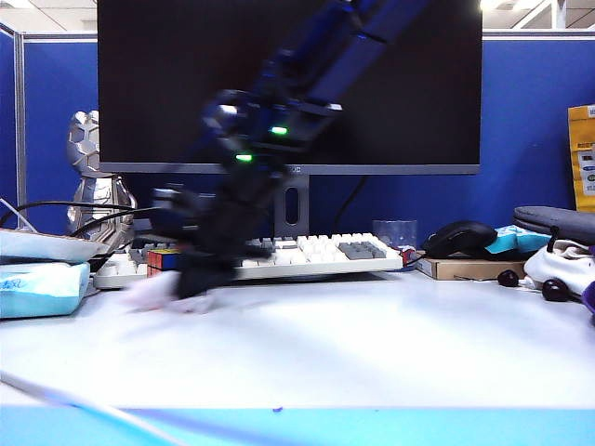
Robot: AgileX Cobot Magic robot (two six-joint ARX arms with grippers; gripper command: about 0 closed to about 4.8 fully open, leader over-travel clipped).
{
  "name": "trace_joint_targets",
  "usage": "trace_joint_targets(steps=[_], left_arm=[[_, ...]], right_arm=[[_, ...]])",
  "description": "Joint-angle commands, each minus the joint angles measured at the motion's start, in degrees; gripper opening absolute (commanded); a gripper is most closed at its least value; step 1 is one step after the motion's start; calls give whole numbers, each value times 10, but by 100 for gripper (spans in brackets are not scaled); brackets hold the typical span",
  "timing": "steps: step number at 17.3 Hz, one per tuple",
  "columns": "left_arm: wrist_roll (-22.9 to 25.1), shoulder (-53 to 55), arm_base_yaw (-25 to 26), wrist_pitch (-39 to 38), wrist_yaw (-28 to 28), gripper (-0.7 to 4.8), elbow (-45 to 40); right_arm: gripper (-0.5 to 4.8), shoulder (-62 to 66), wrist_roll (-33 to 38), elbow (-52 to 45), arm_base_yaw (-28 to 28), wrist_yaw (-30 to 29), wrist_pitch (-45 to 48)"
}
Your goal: Use the wet wipes on the table to wipe the cherry juice off the table, then put the wipes back on the table.
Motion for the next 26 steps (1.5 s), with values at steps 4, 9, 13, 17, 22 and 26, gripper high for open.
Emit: trace_joint_targets(steps=[4,9,13,17,22,26], left_arm=[[-2,-2,0,-6,3,-2,0],[-2,-2,0,-6,3,-2,0],[-2,-2,0,-6,3,-2,0],[-2,-2,0,-6,3,-2,0],[-2,-2,0,-6,3,-2,0],[-2,-2,0,-6,3,-2,0]], right_arm=[[-5,19,45,-9,-18,73,-52],[-5,19,56,-9,-43,38,-69],[-5,18,14,-9,-7,-69,-90],[-5,14,-28,56,23,-87,-181],[-5,-5,-41,292,23,-52,-300],[-5,-7,-38,509,22,-15,-395]])
